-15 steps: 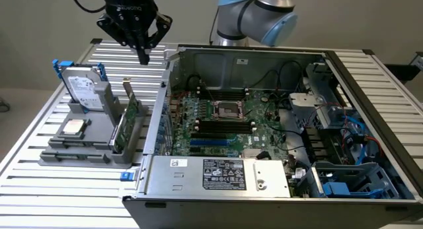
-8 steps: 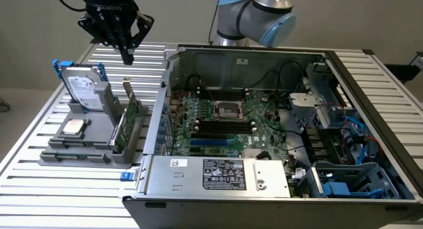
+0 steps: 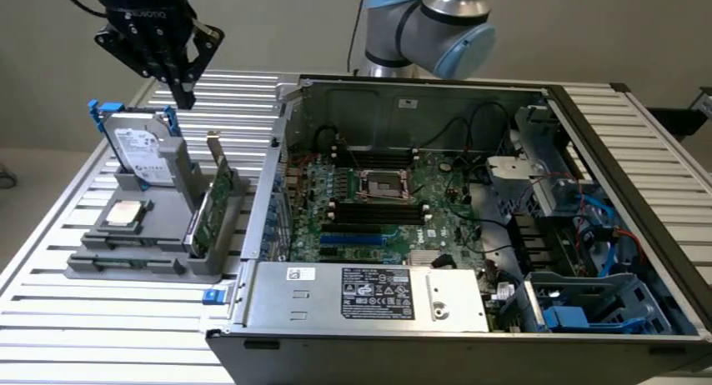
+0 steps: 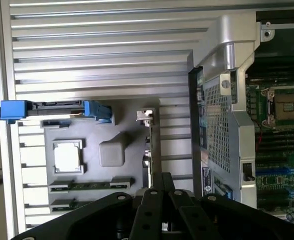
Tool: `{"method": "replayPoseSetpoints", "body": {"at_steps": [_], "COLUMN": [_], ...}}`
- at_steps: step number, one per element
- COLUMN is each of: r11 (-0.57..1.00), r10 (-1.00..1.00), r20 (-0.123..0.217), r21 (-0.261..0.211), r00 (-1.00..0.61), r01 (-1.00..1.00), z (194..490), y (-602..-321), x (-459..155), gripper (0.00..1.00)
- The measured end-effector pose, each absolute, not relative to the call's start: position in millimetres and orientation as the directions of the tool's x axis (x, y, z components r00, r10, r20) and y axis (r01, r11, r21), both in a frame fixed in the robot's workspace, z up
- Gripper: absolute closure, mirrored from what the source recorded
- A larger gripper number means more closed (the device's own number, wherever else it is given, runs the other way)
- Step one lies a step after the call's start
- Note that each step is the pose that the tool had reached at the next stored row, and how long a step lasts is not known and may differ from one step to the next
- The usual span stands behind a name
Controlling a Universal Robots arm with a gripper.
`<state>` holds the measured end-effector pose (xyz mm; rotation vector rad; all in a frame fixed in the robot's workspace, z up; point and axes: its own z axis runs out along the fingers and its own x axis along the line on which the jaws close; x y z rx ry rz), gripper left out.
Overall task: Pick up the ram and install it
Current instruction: 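Reach for the ram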
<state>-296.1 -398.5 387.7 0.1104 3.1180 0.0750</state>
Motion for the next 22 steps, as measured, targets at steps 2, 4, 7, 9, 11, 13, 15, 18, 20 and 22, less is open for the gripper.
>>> {"method": "replayPoseSetpoints", "body": {"at_steps": [2, 4, 7, 9, 11, 13, 15, 18, 20, 22], "r11": [0.996, 0.996, 0.996, 0.996, 0.996, 0.996, 0.996, 0.996, 0.996, 0.996], "r10": [0.071, 0.071, 0.071, 0.071, 0.071, 0.071, 0.071, 0.071, 0.071, 0.071], "r20": [-0.019, -0.019, -0.019, -0.019, -0.019, -0.019, -0.019, -0.019, -0.019, -0.018], "r21": [0.049, 0.049, 0.049, 0.049, 0.049, 0.049, 0.049, 0.05, 0.052, 0.052], "r00": [-0.997, -0.997, -0.997, -0.997, -0.997, -0.997, -0.997, -0.997, -0.997, -0.997], "r01": [0.07, 0.07, 0.07, 0.07, 0.07, 0.07, 0.07, 0.07, 0.07, 0.07], "z": [387.1, 386.6, 385.7, 385.2, 385.0, 385.0, 384.9, 384.9, 384.9, 385.0], "y": [-398.7, -399.2, -400.3, -401.5, -403.1, -405.6, -408.5, -414.1, -418.1, -421.8], "x": [-305.1, -314.5, -327.9, -336.9, -344.3, -348.9, -352.7, -358.2, -361.7, -364.5], "gripper": [0.89, 0.89, 0.89, 0.89, 0.89, 0.89, 0.89, 0.89, 0.89, 0.89]}}
